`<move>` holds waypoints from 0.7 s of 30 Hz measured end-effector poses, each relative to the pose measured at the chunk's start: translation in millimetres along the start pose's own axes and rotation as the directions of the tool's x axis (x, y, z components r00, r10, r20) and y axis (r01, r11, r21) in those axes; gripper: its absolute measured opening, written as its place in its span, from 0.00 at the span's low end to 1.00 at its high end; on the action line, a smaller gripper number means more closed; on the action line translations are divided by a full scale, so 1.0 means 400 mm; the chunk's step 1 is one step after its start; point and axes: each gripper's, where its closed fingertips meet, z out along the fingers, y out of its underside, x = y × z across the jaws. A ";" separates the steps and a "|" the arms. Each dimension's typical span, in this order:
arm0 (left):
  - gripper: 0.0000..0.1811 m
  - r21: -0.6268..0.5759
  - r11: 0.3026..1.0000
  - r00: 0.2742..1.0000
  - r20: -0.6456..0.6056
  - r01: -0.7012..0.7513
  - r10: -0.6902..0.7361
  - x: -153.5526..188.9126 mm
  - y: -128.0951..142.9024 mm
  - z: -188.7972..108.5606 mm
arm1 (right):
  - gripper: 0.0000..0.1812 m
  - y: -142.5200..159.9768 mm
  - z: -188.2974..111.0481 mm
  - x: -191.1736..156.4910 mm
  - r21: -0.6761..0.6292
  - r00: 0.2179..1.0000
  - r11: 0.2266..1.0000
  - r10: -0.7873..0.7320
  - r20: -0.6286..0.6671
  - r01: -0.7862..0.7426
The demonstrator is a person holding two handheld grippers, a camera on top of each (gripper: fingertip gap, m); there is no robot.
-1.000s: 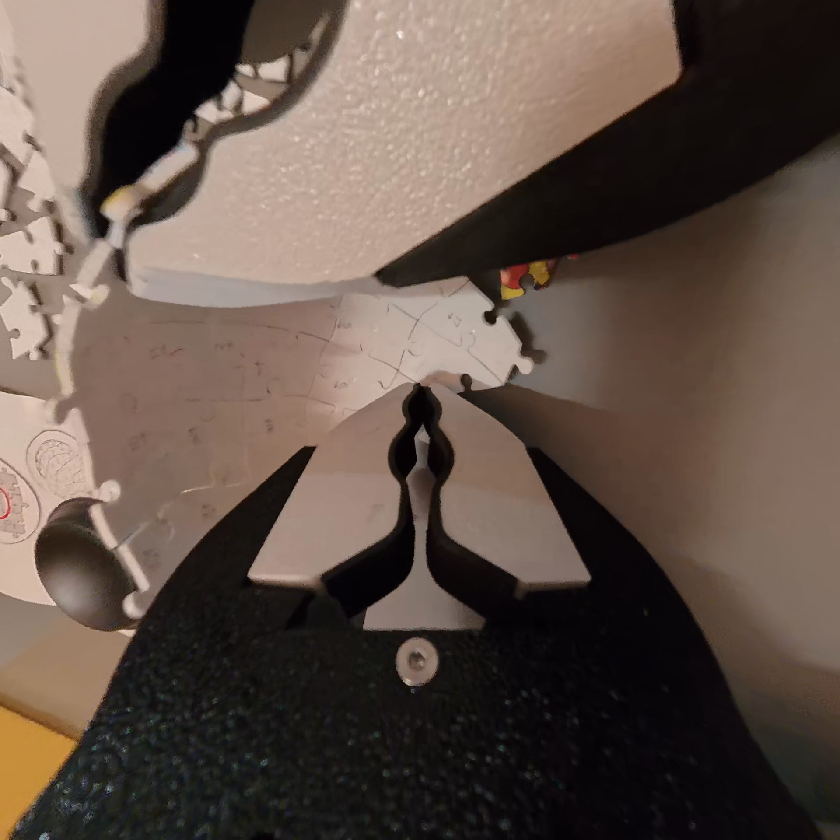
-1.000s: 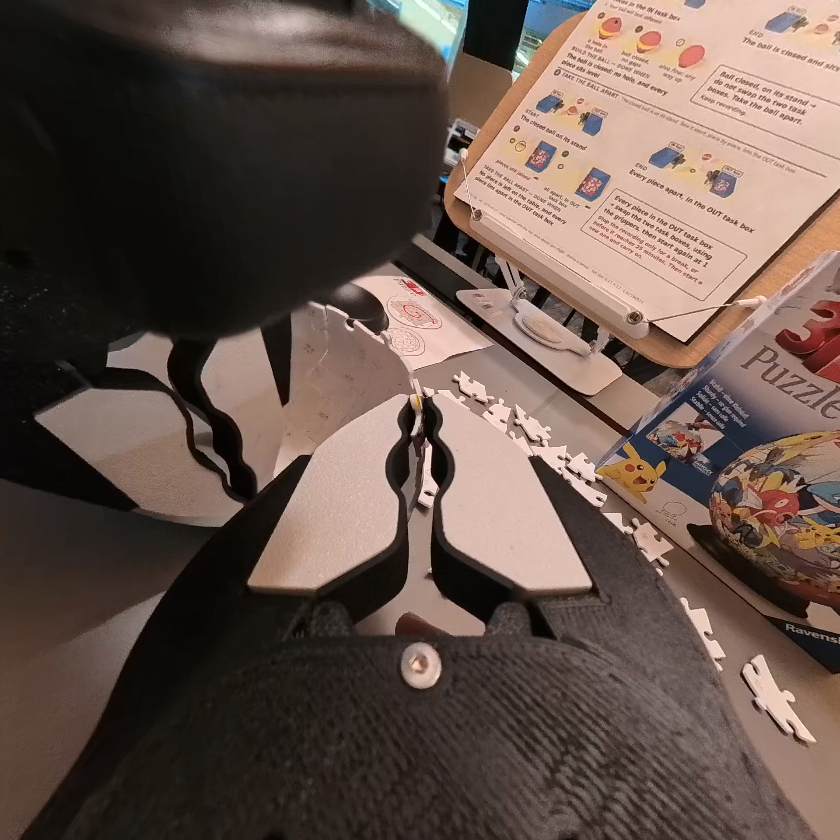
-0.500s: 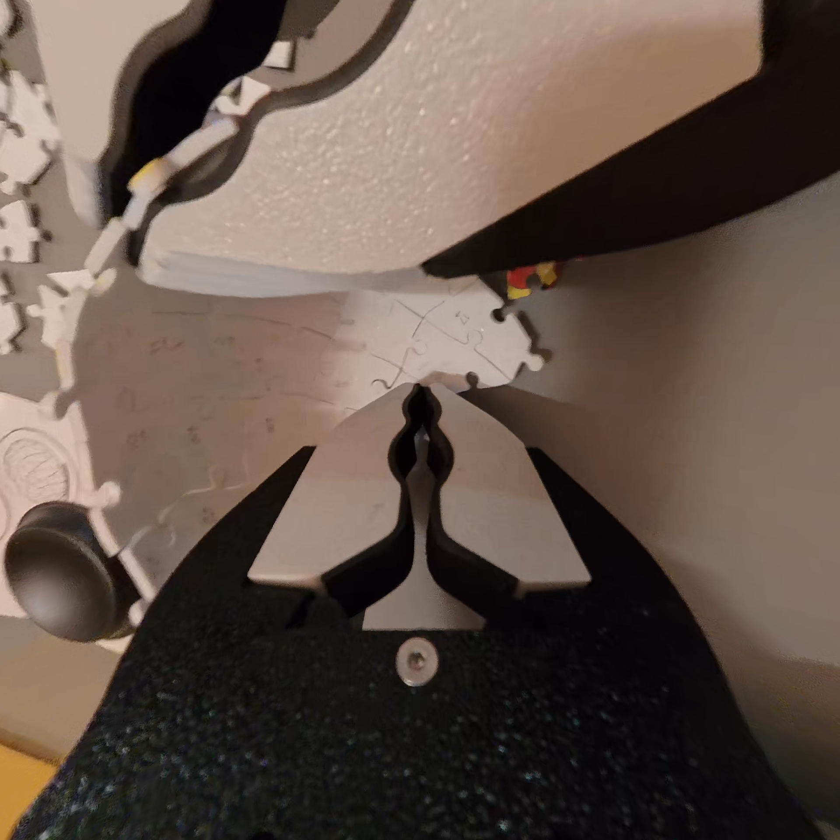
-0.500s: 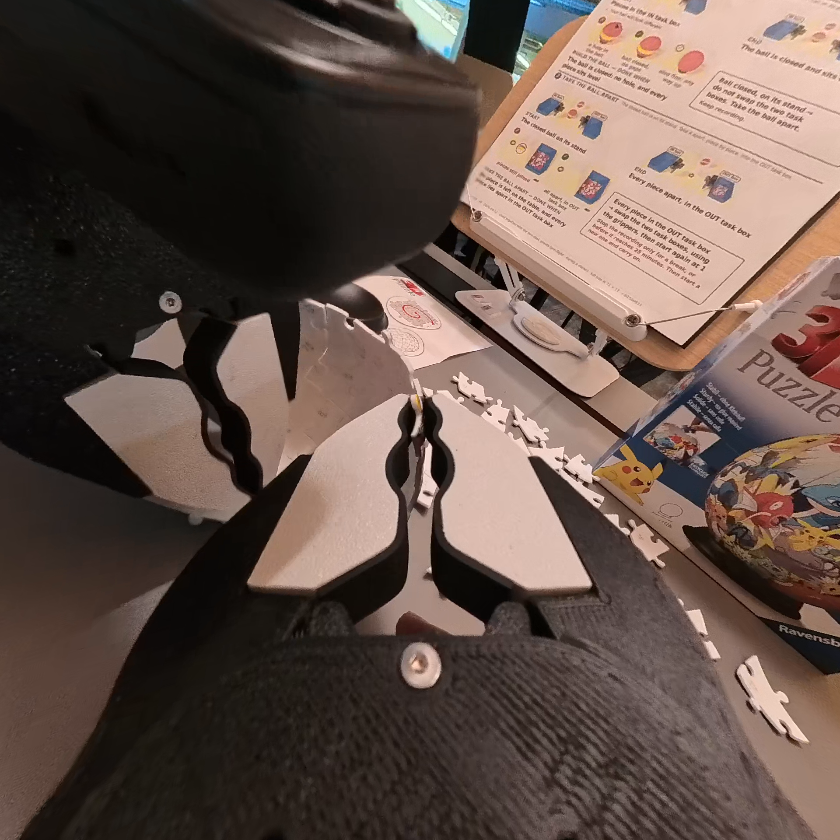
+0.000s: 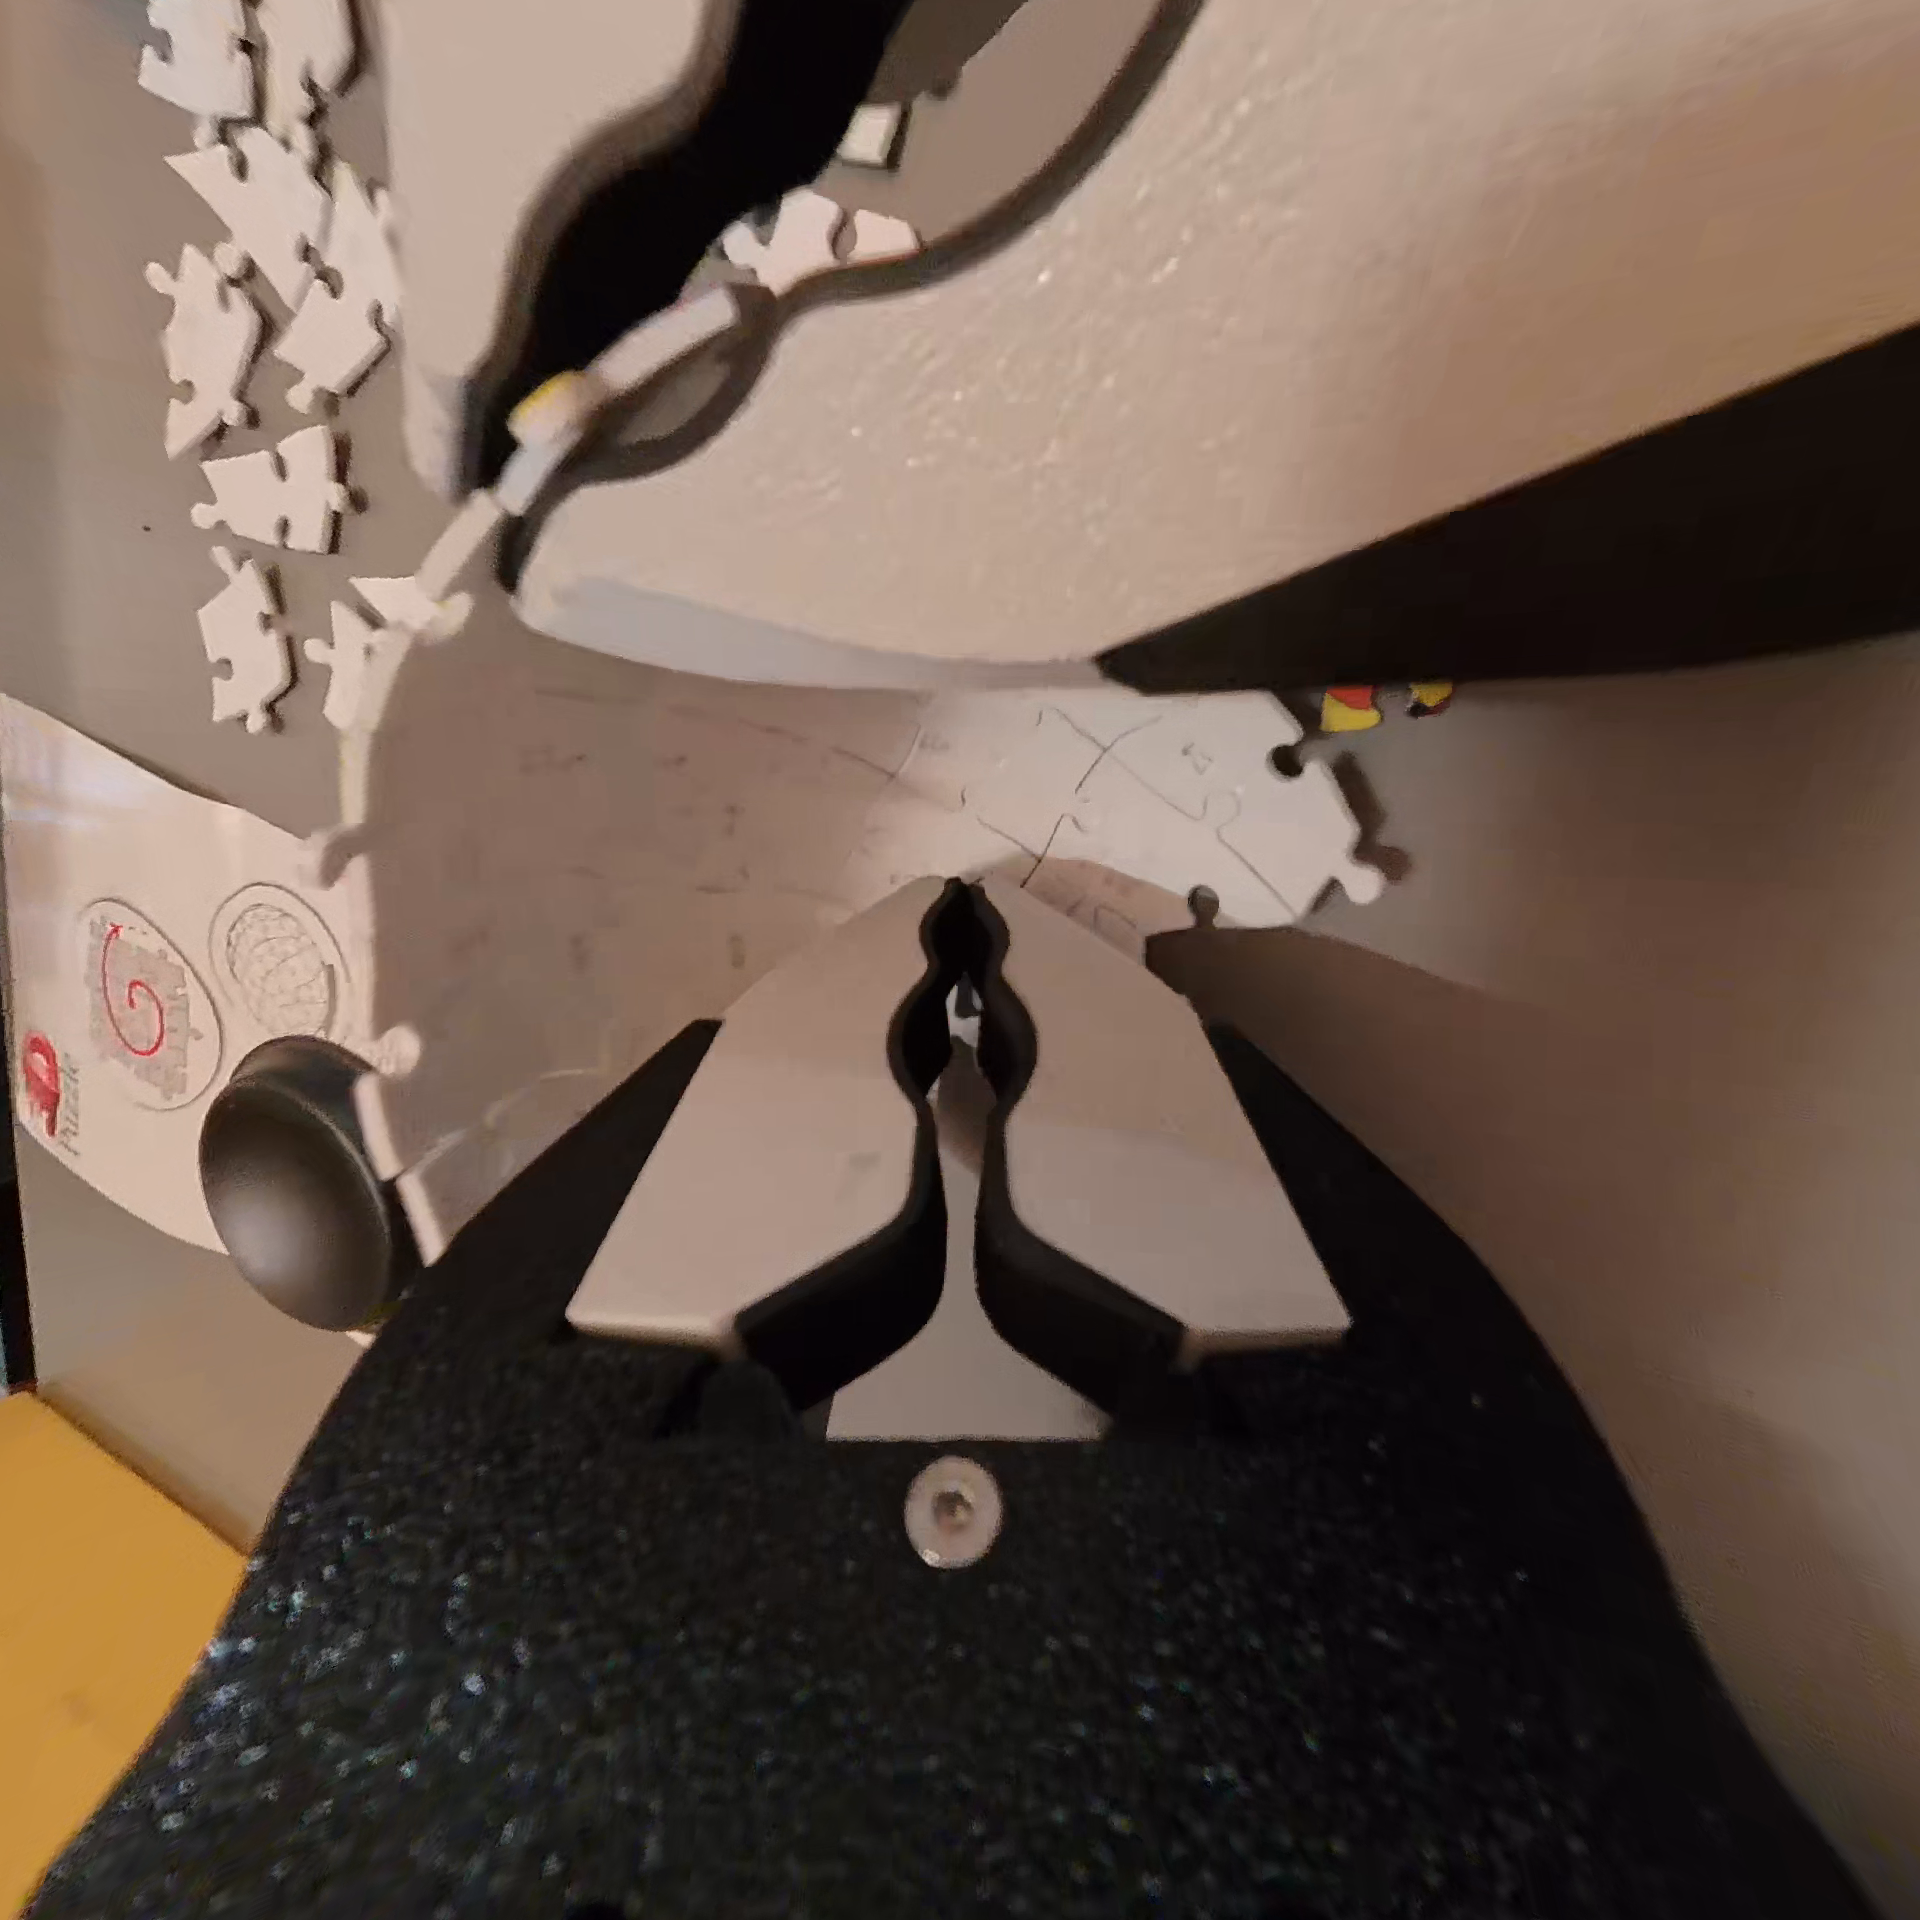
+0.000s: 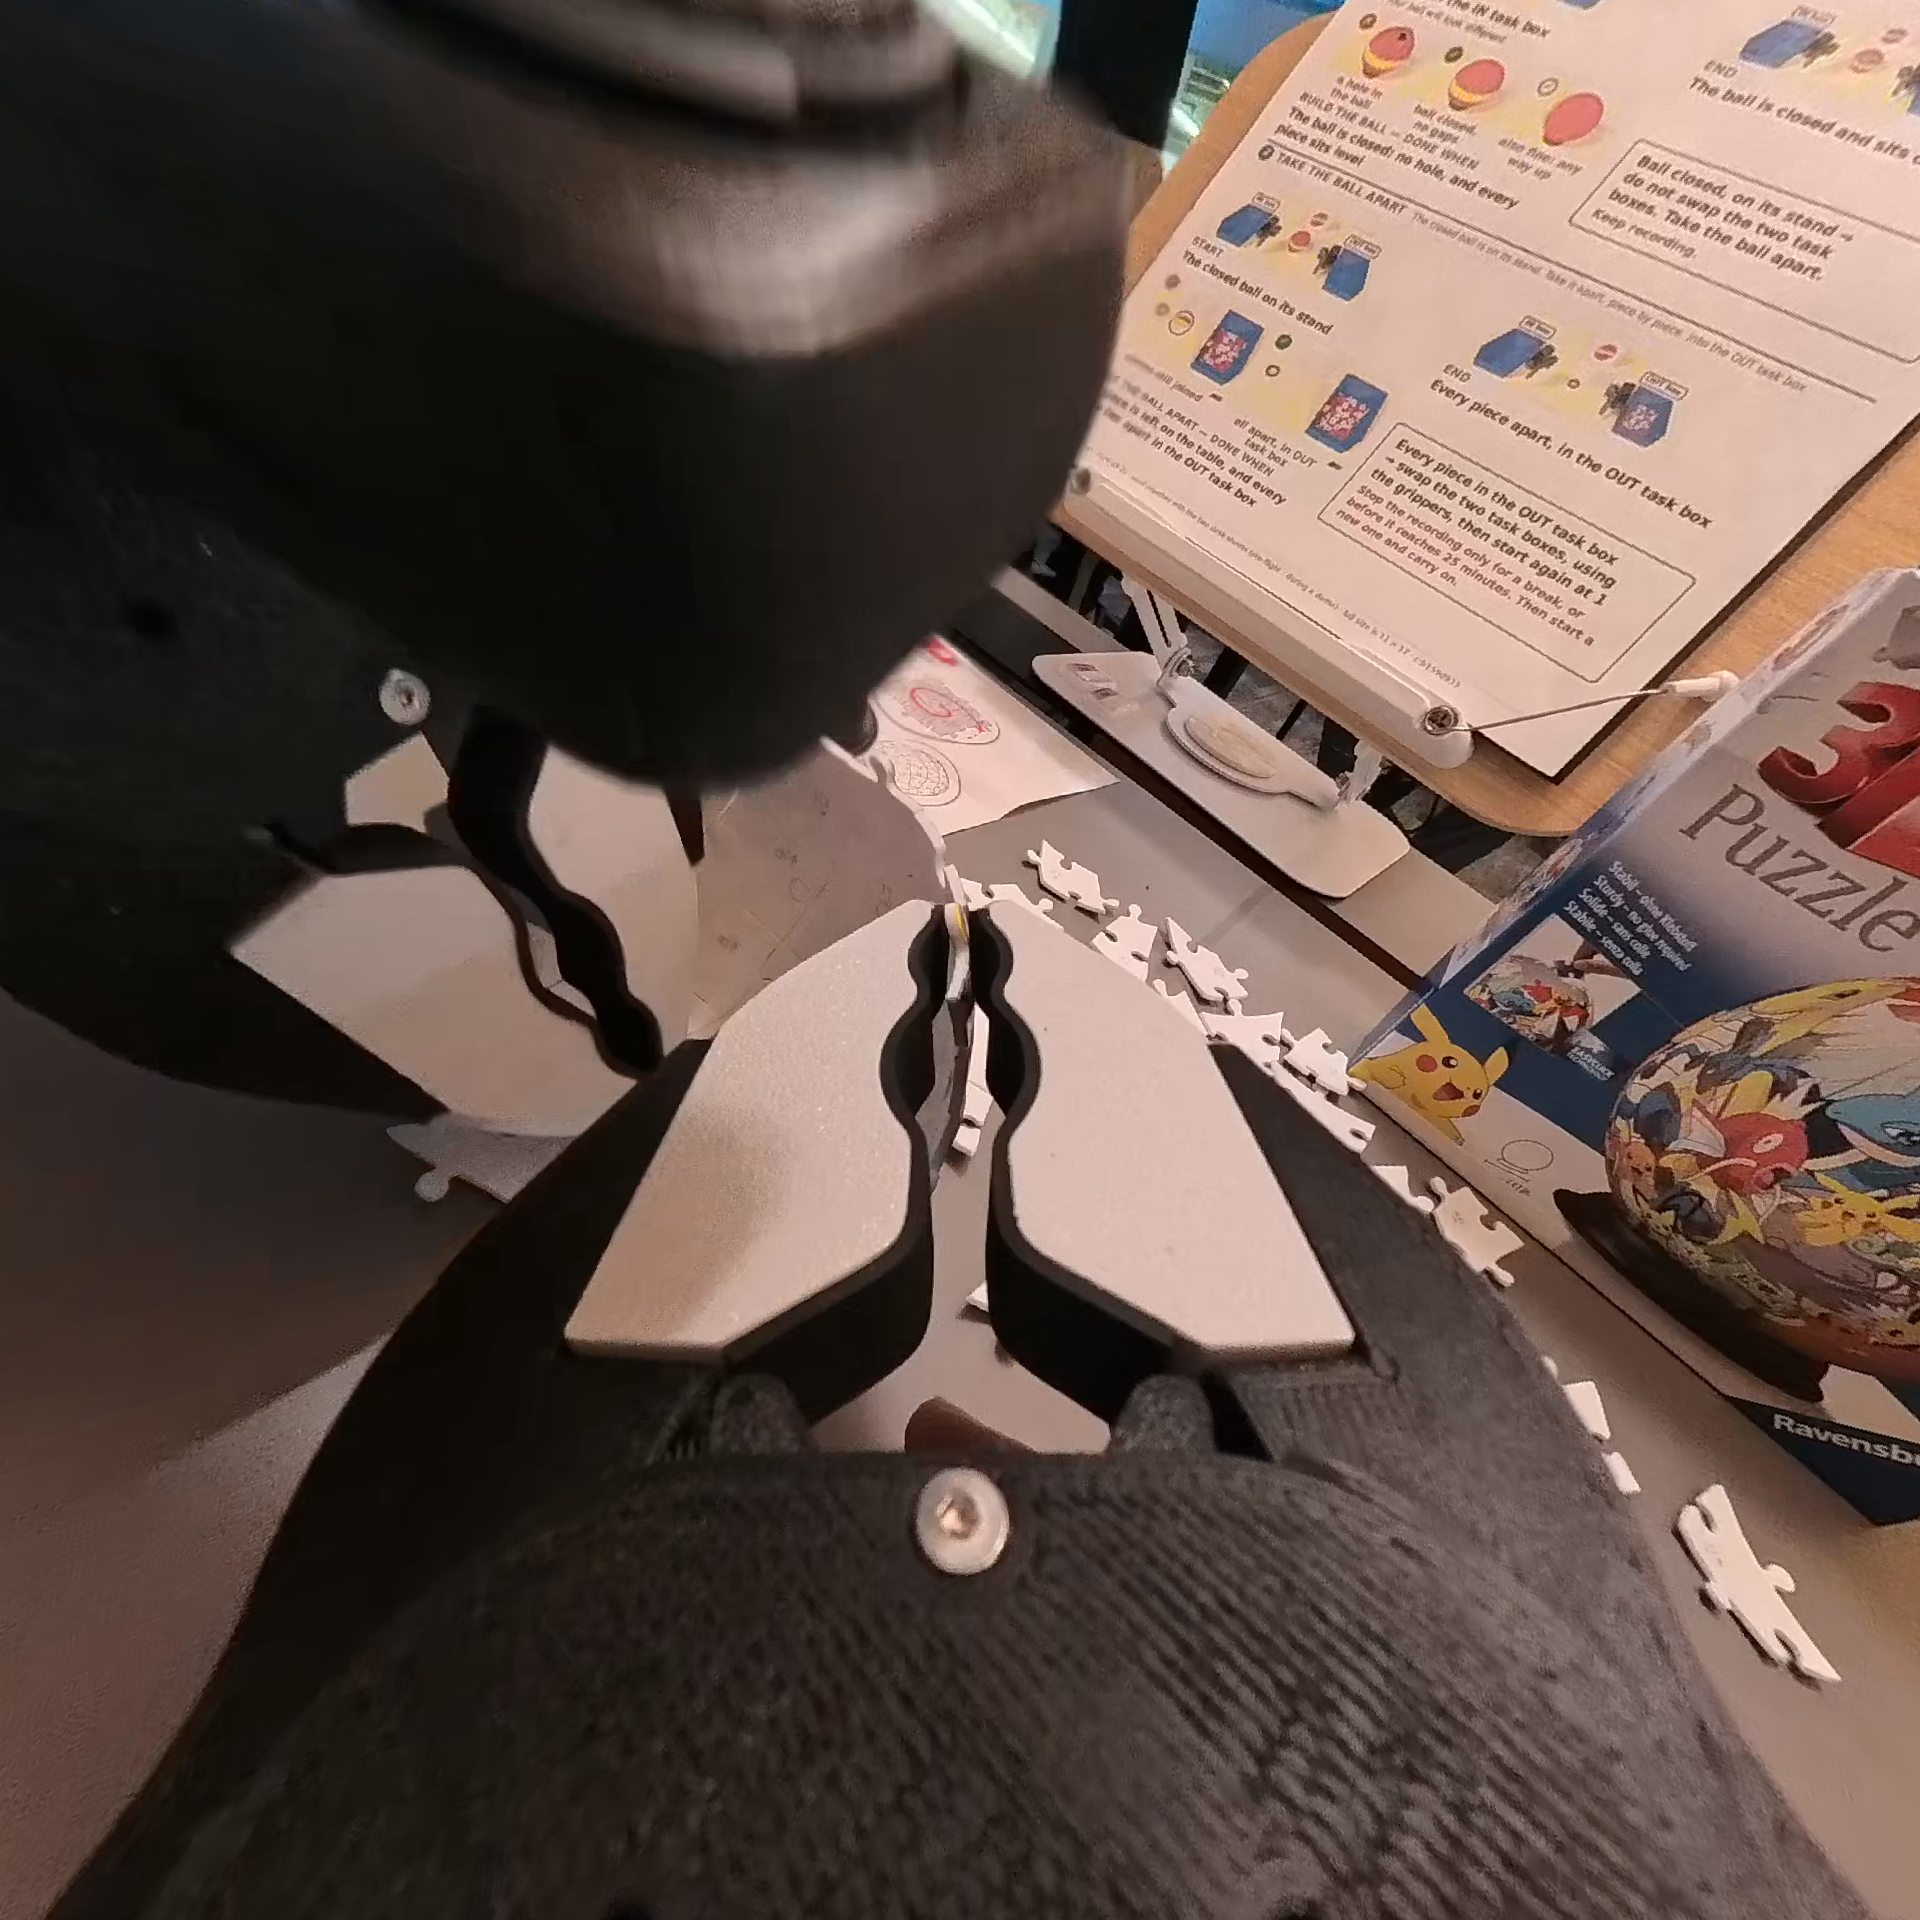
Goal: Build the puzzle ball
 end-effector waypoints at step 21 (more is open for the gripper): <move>0.00 0.071 0.995 0.994 -0.080 0.074 -0.068 -0.020 -0.022 -0.025 | 0.02 0.014 0.003 0.021 -0.027 1.000 1.000 0.000 -0.031 -0.001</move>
